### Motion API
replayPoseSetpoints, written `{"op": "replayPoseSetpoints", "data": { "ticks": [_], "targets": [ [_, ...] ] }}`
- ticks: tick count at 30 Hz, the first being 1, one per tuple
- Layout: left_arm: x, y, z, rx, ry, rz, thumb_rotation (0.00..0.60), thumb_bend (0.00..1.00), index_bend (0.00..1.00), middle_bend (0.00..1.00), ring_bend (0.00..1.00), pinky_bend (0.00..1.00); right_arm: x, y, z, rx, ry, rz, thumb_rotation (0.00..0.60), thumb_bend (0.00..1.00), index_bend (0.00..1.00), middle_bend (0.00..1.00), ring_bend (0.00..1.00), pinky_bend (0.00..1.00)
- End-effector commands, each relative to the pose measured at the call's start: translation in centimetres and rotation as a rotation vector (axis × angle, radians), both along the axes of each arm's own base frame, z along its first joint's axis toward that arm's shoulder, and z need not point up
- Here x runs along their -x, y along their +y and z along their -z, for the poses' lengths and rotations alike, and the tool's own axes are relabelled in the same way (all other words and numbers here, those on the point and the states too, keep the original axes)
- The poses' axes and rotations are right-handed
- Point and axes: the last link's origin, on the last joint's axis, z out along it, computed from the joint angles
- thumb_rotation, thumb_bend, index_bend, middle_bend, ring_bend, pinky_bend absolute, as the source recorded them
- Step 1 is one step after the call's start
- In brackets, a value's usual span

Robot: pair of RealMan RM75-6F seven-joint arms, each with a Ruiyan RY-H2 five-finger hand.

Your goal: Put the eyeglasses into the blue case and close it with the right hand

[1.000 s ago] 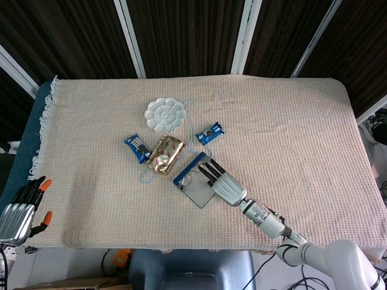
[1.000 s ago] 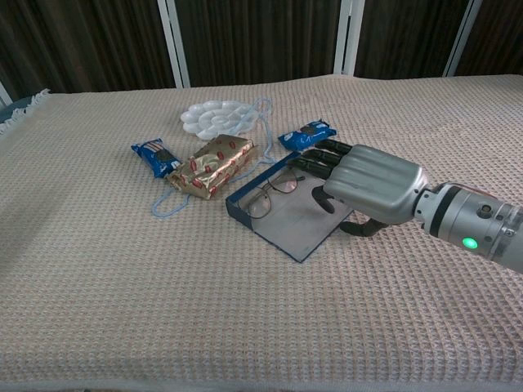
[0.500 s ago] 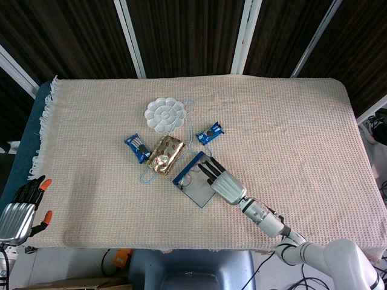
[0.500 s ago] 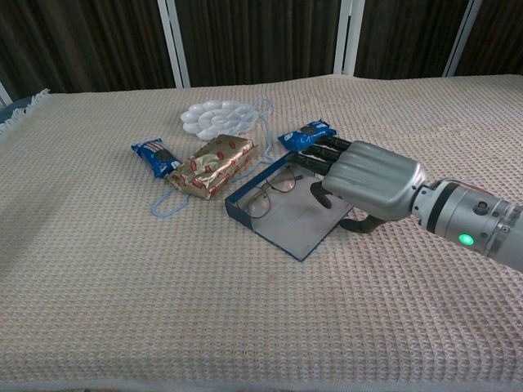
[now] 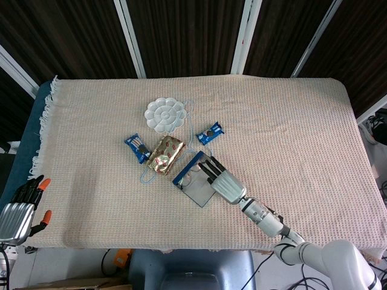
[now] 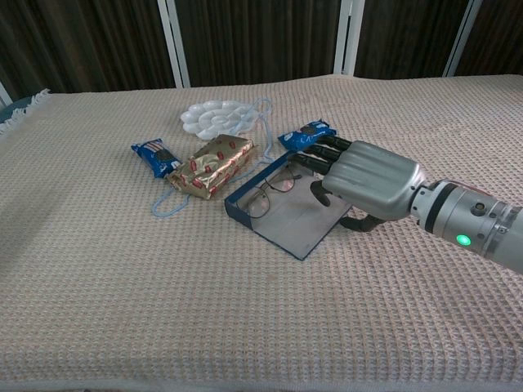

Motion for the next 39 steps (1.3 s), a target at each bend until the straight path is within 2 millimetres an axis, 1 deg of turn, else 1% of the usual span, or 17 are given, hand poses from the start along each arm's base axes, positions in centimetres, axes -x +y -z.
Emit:
{"op": "replayPoseSetpoints", "data": {
  "ticks": [1, 14, 21, 30, 39],
  "targets": [
    [0.0, 0.0, 0.0, -0.001, 0.000, 0.000, 0.600, 0.41, 0.00, 0.00, 0.00, 0.13, 0.0, 0.0, 0.0, 0.002, 0.000, 0.000, 0.600, 0.44, 0.58, 0.10, 0.00, 0.00],
    [0.0, 0.0, -0.1, -0.018, 0.004, -0.005, 0.600, 0.41, 0.00, 0.00, 0.00, 0.14, -0.5, -0.1, 0.2, 0.037, -0.039, -0.007, 0.600, 0.44, 0.56, 0.10, 0.00, 0.00],
    [0.0, 0.0, -0.1, -0.023, 0.007, -0.006, 0.600, 0.41, 0.00, 0.00, 0.00, 0.14, -0.9, -0.2, 0.2, 0.055, -0.091, -0.009, 0.600, 0.44, 0.55, 0.10, 0.00, 0.00],
    [0.0, 0.0, -0.1, -0.024, 0.011, -0.008, 0.600, 0.41, 0.00, 0.00, 0.00, 0.14, -1.5, -0.7, 0.5, 0.061, -0.133, -0.009, 0.600, 0.44, 0.56, 0.10, 0.00, 0.00],
    [0.0, 0.0, 0.0, -0.023, 0.013, -0.007, 0.600, 0.41, 0.00, 0.00, 0.00, 0.14, -2.2, -1.1, 0.8, 0.068, -0.152, -0.013, 0.600, 0.49, 0.58, 0.11, 0.00, 0.00]
  ]
}}
